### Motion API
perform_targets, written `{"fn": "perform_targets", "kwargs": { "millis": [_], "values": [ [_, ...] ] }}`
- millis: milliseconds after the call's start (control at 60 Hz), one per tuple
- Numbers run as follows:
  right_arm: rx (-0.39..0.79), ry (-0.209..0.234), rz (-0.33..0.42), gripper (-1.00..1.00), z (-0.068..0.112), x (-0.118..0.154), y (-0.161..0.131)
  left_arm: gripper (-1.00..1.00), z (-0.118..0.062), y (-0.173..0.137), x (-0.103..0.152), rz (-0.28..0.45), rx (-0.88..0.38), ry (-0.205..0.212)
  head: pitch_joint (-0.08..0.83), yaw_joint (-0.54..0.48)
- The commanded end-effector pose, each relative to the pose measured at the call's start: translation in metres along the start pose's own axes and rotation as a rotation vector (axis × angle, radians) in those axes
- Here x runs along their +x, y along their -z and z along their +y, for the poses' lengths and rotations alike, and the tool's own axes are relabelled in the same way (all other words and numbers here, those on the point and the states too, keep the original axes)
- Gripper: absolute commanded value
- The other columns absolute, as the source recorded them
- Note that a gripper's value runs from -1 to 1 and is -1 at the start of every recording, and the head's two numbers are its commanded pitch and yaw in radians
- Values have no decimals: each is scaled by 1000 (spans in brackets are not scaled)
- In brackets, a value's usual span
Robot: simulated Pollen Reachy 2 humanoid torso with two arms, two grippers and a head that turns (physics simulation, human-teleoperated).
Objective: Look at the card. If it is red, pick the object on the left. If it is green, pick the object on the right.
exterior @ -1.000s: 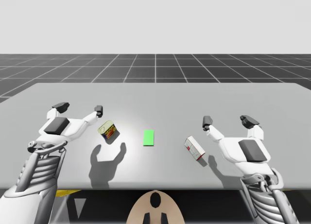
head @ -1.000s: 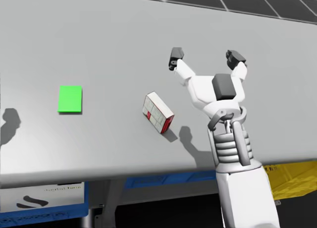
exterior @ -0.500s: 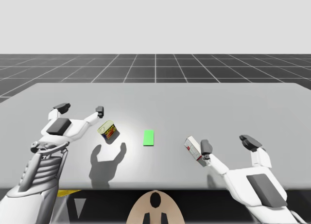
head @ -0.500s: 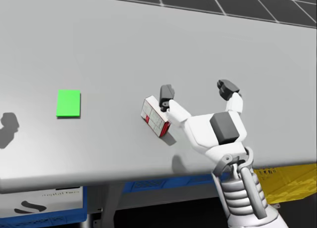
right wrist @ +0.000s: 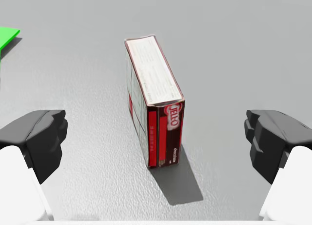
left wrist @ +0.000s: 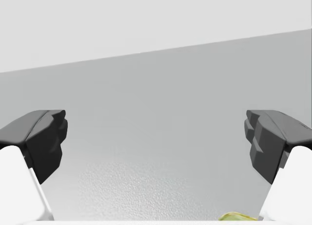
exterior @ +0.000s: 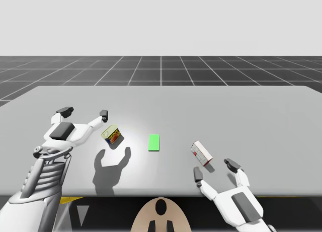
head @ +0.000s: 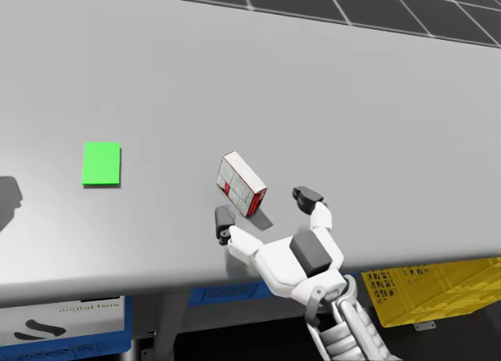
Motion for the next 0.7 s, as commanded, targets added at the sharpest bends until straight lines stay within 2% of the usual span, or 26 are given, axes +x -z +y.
{"fn": "perform_targets", "kwargs": {
  "millis": [17, 117, 167, 367, 400, 467, 550, 583, 600, 617, 633, 650, 667, 683, 700],
  "values": [
    [25, 19, 50, -1000, -3, -1, 20, -1000, 0, -1, 1, -4, 0, -3, 735, -323],
    [52, 30, 94, -1000, -5, 3, 35, -1000, 0, -1, 1, -3, -2, -9, 732, -321],
    [60, 60, 136, -1000, -7, 4, 47, -1000, 0, -1, 2, -1, -3, -18, 729, -320],
    [82, 59, 164, -1000, -7, 8, 72, -1000, 1, -2, 3, -6, 0, -21, 721, -315],
    [85, 49, 164, -1000, -6, 8, 76, -1000, 1, -2, 4, -7, 0, -21, 719, -314],
    [103, 78, 190, -1000, -3, 8, 81, -1000, 1, -2, 4, -8, -1, -22, 717, -314],
    [122, 86, 216, -1000, -1, 4, 83, -1000, 1, -3, 5, -5, -3, -34, 712, -315],
    [137, 74, 226, -989, -1, 3, 83, -1000, 1, -3, 5, -6, -3, -36, 710, -315],
    [140, 75, 235, -906, -2, 3, 83, -1000, 1, -3, 5, -7, -3, -35, 710, -314],
    [138, 72, 240, -588, -1, 2, 82, -1000, 1, -3, 5, -8, -2, -34, 709, -314],
    [134, 63, 239, -466, -2, 2, 82, -1000, 1, -3, 5, -8, -2, -33, 708, -313],
    [127, 58, 236, 89, -1, 2, 82, -1000, 1, -3, 5, -9, -2, -33, 707, -313],
    [129, 56, 238, 755, -1, 2, 81, -1000, 2, -3, 5, -10, -2, -33, 706, -312],
    [132, 60, 249, 948, -2, 2, 81, -1000, 2, -3, 5, -10, -2, -32, 704, -311],
    [133, 63, 254, 958, -2, 2, 80, -1000, 2, -3, 5, -10, -2, -32, 704, -311]
  ]
}}
